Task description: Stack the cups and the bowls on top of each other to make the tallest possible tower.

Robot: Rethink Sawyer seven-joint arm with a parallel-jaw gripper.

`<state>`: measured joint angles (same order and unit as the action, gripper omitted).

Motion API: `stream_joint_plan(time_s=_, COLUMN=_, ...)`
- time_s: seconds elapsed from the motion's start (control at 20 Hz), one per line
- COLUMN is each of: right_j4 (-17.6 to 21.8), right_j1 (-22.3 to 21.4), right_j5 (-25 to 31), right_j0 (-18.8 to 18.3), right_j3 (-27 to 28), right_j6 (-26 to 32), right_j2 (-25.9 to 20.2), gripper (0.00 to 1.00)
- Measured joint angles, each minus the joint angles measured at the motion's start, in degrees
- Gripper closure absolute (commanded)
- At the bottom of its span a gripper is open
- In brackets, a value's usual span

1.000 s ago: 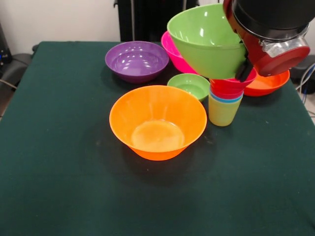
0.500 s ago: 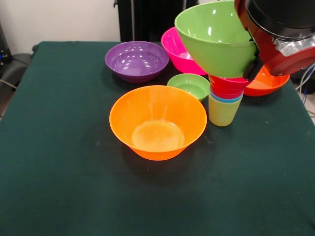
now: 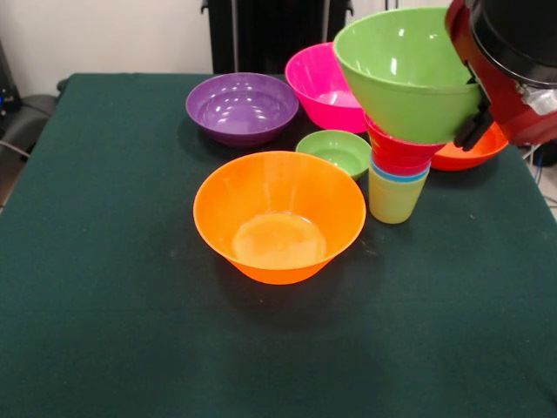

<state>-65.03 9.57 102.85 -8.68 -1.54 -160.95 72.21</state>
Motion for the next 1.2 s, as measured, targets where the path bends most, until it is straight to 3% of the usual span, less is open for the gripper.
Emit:
stream_joint_plan(time_s=0.35, right_j4=-3.2, right_j1=1.2, right_j5=1.4, right_j0=1.1, right_j3=0.0, right_j6=0.0, right_j2=4.0, gripper=1.00)
stream_joint_plan(time_s=0.75, right_j4=-8.3, right_j1=2.6, right_j5=7.7, right_j0=1.1, right_j3=0.1, right_j6=0.0, right_j2=11.0, gripper=1.00)
stream_joint_plan(time_s=1.2, right_j4=-9.8, right_j1=2.6, right_j5=9.4, right_j0=0.4, right_j3=0.1, right_j6=0.0, right_j2=15.6, gripper=1.00)
